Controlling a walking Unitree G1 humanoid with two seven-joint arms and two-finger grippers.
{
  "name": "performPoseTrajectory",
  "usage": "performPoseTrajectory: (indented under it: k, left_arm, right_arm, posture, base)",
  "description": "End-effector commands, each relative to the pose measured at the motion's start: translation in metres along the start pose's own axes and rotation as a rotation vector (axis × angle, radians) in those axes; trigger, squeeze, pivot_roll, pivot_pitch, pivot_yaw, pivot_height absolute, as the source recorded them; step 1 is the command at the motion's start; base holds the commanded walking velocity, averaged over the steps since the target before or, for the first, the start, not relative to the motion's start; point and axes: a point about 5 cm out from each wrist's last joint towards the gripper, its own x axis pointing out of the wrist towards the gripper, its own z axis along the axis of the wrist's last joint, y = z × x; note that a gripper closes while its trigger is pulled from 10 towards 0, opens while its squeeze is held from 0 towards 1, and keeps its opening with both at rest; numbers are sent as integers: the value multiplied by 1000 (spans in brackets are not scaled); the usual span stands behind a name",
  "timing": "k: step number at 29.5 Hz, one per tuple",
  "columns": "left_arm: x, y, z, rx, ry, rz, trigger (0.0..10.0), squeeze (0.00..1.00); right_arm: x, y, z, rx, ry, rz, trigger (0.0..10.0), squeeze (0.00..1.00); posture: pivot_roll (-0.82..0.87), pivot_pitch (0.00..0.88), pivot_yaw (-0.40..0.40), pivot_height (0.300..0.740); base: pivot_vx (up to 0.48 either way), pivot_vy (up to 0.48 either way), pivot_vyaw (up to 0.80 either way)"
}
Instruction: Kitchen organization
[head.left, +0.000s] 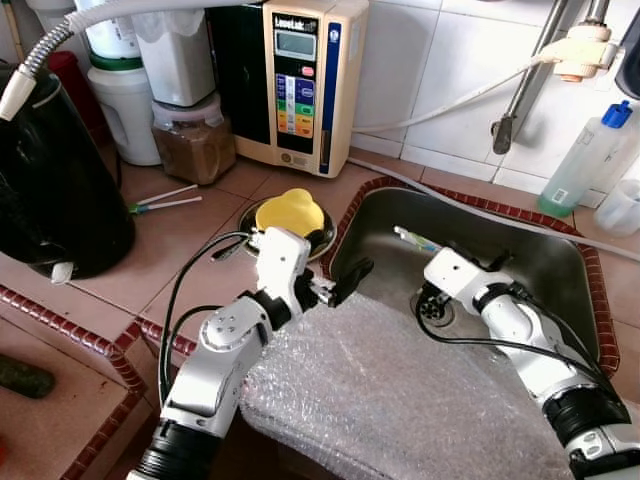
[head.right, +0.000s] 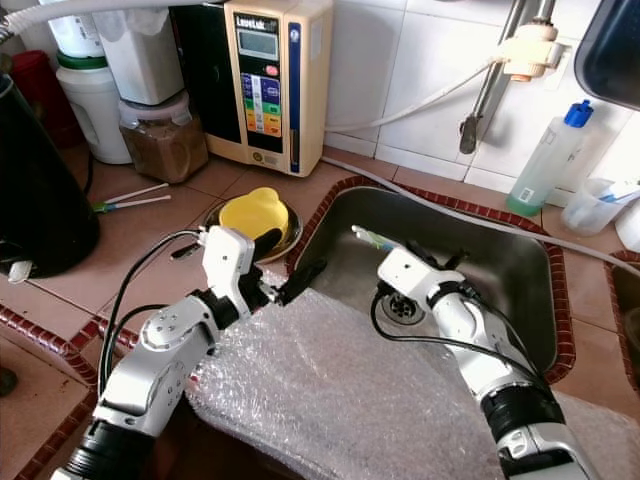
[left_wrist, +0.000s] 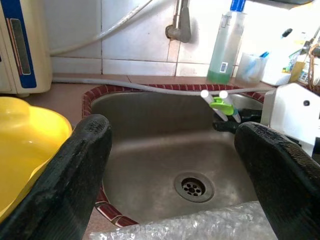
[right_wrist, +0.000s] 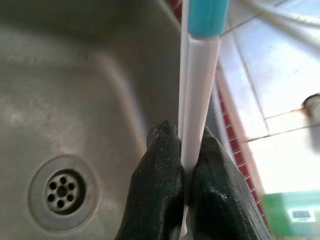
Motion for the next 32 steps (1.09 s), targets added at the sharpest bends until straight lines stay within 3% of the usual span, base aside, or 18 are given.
performPoseTrajectory:
  k: [1, 15, 24, 32]
  left_arm:
    - [1, -4, 4, 28, -12, -26, 10000, 1000]
    - [1, -10, 0, 50, 34, -90, 10000, 1000]
    - [-1, -9, -3, 70, 54, -94, 10000, 1000]
    - [-1, -11, -3, 73, 56, -98, 10000, 1000]
  right_arm:
    - [2, -4, -3, 35, 35, 9, 10000, 1000]
    - [0, 9, -18, 88, 144, 85, 10000, 1000]
    - [0, 9, -20, 76, 161, 87, 10000, 1000]
    - [-4, 20, -30, 90, 232, 183, 10000, 1000]
  posture:
    - [17, 0, -20, 740]
    - [13, 0, -16, 740]
    - [17, 0, -18, 740]
    - [16, 0, -20, 740]
  base:
    - [0, 0, 0]
    - [0, 0, 0]
    - [0, 0, 0]
    - [0, 0, 0]
